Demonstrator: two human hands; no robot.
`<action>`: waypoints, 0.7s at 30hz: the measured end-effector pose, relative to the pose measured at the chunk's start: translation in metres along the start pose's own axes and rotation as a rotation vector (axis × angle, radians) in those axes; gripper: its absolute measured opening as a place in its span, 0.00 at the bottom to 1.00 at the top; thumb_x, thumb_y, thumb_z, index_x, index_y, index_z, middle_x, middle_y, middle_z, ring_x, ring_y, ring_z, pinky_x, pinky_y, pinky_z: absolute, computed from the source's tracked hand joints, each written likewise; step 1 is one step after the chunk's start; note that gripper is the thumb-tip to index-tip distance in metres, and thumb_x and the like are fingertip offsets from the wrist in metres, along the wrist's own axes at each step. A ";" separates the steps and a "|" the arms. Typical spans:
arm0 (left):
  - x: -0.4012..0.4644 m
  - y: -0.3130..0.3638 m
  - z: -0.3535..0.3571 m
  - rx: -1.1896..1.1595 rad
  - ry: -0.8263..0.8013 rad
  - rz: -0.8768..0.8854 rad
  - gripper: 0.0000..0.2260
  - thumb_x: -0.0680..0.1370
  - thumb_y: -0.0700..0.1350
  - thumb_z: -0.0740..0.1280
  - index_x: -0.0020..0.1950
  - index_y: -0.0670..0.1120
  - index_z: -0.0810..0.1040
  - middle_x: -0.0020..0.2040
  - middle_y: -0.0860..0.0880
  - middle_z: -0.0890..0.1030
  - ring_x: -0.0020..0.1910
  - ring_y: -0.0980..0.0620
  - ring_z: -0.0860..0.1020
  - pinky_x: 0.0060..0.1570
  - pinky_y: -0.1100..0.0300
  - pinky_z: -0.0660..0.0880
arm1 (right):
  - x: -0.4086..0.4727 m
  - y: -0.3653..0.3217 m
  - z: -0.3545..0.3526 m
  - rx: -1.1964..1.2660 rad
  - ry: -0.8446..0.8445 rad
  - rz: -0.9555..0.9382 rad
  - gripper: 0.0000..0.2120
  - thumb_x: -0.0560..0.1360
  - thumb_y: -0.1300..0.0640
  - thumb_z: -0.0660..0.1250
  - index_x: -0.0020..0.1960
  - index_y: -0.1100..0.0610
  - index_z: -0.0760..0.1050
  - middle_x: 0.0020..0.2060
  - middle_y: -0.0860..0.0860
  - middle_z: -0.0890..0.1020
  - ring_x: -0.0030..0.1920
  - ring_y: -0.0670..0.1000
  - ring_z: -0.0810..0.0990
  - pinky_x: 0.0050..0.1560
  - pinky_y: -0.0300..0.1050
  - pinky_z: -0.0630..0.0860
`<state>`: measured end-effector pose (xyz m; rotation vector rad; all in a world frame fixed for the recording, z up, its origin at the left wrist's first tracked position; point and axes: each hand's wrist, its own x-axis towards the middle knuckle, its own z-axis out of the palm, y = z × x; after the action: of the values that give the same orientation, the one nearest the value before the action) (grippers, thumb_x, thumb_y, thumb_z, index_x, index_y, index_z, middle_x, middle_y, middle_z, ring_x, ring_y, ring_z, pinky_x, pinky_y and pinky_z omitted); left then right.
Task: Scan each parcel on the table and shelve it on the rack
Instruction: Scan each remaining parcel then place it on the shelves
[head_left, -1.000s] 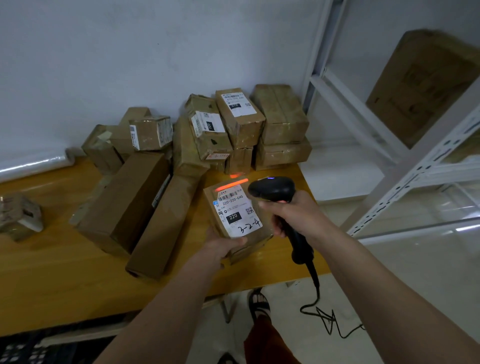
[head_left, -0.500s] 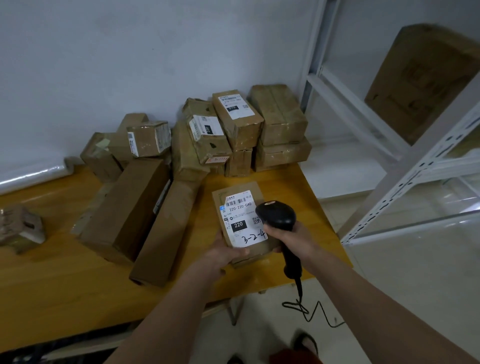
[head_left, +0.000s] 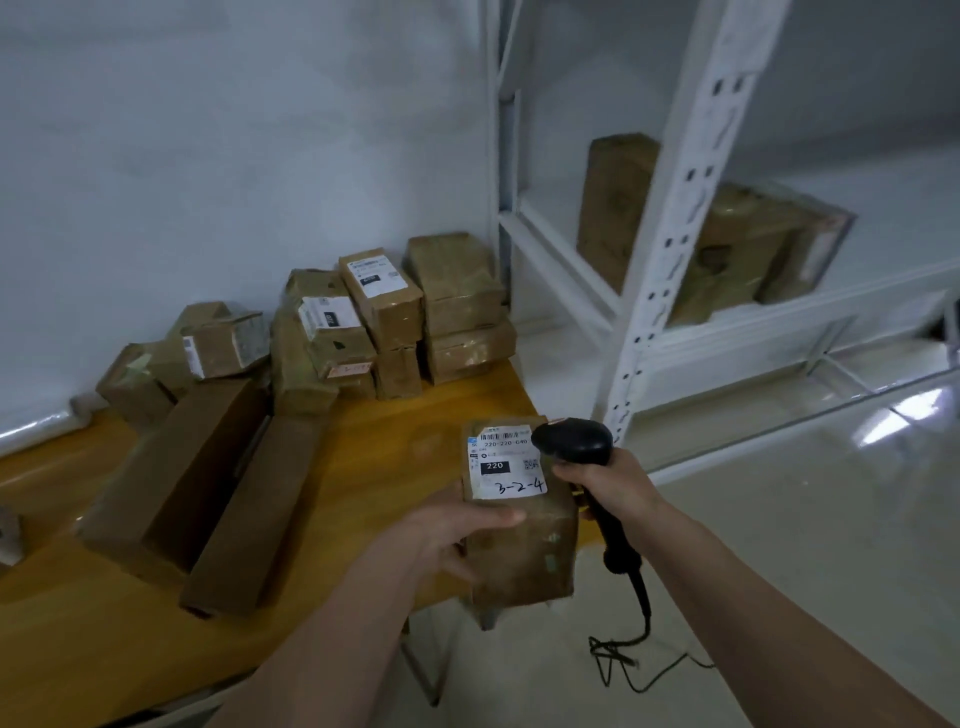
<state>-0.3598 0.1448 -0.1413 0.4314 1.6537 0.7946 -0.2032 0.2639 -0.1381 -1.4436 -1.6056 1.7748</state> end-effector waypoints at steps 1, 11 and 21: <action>-0.004 0.004 0.016 -0.008 -0.041 0.008 0.33 0.66 0.44 0.80 0.68 0.51 0.71 0.66 0.44 0.76 0.67 0.39 0.72 0.55 0.35 0.76 | -0.006 0.001 -0.018 -0.004 0.013 -0.001 0.07 0.71 0.60 0.74 0.48 0.55 0.80 0.35 0.49 0.85 0.37 0.50 0.82 0.31 0.42 0.73; -0.028 0.066 0.180 0.076 -0.224 0.186 0.22 0.67 0.45 0.78 0.58 0.52 0.77 0.51 0.52 0.85 0.49 0.54 0.82 0.53 0.52 0.80 | -0.060 0.010 -0.190 0.102 0.178 -0.067 0.05 0.72 0.61 0.72 0.48 0.59 0.80 0.35 0.52 0.85 0.33 0.50 0.80 0.28 0.40 0.73; -0.030 0.120 0.287 -0.019 -0.294 0.429 0.42 0.61 0.43 0.82 0.70 0.52 0.64 0.61 0.49 0.80 0.61 0.49 0.78 0.64 0.51 0.73 | -0.083 0.005 -0.305 0.323 0.322 -0.274 0.08 0.69 0.64 0.74 0.44 0.53 0.81 0.31 0.46 0.85 0.31 0.44 0.83 0.28 0.38 0.76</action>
<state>-0.0932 0.2848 -0.0578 0.8656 1.2927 1.0064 0.0872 0.3591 -0.0572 -1.2173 -1.2206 1.4762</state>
